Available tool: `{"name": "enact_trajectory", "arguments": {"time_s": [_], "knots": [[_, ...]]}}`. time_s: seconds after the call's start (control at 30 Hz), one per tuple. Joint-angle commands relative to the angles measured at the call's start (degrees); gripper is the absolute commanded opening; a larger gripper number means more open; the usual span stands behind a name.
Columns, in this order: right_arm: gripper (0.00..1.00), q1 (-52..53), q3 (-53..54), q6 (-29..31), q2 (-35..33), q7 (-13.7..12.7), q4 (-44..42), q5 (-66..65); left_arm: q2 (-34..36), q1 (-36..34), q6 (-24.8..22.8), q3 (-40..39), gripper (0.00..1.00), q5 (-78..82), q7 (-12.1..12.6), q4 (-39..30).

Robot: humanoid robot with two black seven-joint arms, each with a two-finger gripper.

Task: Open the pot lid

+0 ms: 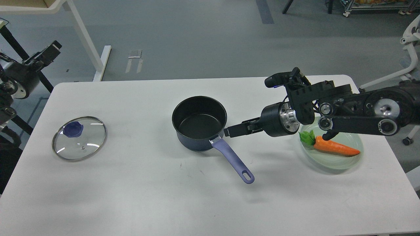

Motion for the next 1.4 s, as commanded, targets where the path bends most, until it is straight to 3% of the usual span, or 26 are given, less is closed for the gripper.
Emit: {"name": "enact_trajectory", "arguments": {"time_s": [0.0, 0.27, 0.4, 0.5, 0.67, 0.97, 1.07, 1.37], "knots": [[0.99, -4.7, 8.8, -0.1, -4.4, 0.1, -3.4, 3.2, -3.2, -1.0, -3.9, -0.1, 0.99, -11.3, 0.0, 0.1], [0.99, -23.9, 41.3, 0.0, -11.8, 0.3, -9.4, 6.4, -14.2, -0.5, -6.7, -7.2, 0.99, -23.2, 0.0, 1.0], [0.99, -32.3, 53.5, -0.2, -11.6, 0.4, -12.0, 9.0, -18.9, -0.1, -8.1, -12.9, 0.99, -24.0, 0.0, 3.1], [1.0, -36.5, 59.9, -0.2, -10.8, 0.6, -15.3, 18.2, -21.1, -0.1, -10.6, -16.1, 0.99, -27.5, 0.0, 4.5], [0.99, -38.4, 63.5, -0.4, -6.4, 0.6, -23.0, 33.2, -21.9, 0.2, -14.1, -19.4, 0.99, -36.9, 0.0, 4.7], [1.0, -40.2, 77.0, -1.9, 8.8, 1.3, -39.8, 48.3, -21.5, 2.2, -19.3, -24.4, 0.99, -46.3, 0.0, 4.7], [1.0, -41.9, 81.5, -1.9, 12.3, 2.9, -41.0, 49.5, -21.5, 2.9, -19.9, -26.6, 0.99, -46.3, 0.0, 4.7], [1.0, -42.1, 83.2, -4.0, 17.3, 3.0, -41.0, 49.5, -21.5, 5.4, -19.8, -27.6, 0.99, -47.4, 0.0, 4.7]]}}
